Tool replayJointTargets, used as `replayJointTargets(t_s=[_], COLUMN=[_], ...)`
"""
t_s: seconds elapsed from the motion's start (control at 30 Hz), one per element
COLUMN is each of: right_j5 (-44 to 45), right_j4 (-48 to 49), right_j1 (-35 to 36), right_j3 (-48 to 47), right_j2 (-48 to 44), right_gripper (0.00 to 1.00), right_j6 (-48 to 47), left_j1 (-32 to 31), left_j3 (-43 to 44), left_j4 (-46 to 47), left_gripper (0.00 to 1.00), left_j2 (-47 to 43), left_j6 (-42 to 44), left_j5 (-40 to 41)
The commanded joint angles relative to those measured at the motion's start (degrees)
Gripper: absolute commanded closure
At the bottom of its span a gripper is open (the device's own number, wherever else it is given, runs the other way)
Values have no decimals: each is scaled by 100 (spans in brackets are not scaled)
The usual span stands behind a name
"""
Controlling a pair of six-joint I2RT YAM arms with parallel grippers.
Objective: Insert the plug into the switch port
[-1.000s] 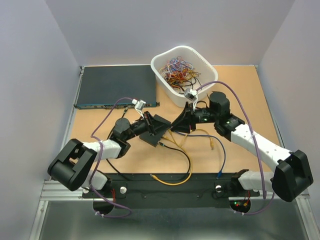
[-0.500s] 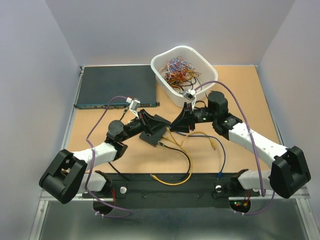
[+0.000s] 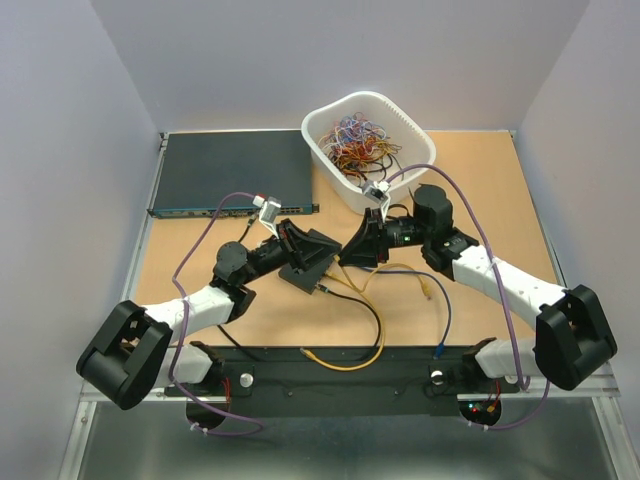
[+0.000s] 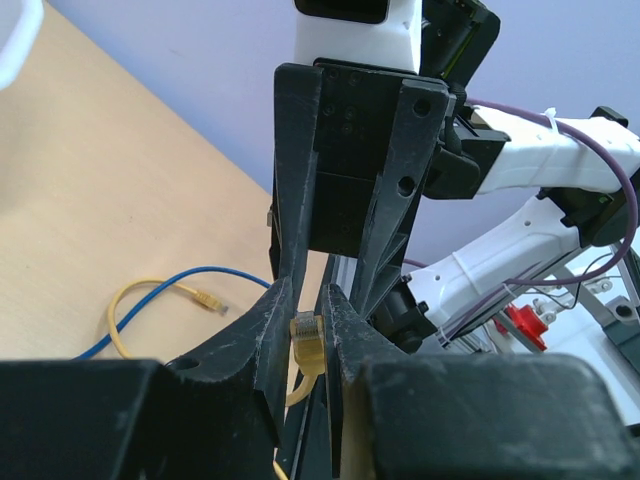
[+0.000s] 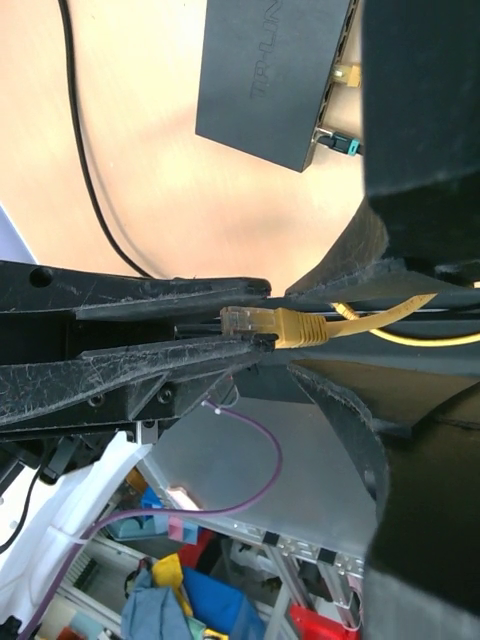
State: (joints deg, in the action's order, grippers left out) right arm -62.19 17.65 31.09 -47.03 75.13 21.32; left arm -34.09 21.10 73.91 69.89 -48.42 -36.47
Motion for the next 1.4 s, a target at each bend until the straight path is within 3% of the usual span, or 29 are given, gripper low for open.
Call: replayJointTargets(t_s=[0.0,0.53,0.9,1.37], right_j5=[-214,-355,-486,-566], right_j4=[424,450,459,467], right_j1=[-33,-24,-33,-33], right_j3=[0,18,62,79], right_j2=[-104,1,19,133], right_gripper=[67,73,66,65], right_j6=[91,100,100,83], left_j1=[-45,-125,-151,-169], left_j3=[69,201,289,386], left_j4=[2839,3094,3165,3305], left_gripper=[100,100,100,100], left_j2=[-63,130,227,341], left_j6=[114,26,-9,-106], left_j5=[17,184,219,210])
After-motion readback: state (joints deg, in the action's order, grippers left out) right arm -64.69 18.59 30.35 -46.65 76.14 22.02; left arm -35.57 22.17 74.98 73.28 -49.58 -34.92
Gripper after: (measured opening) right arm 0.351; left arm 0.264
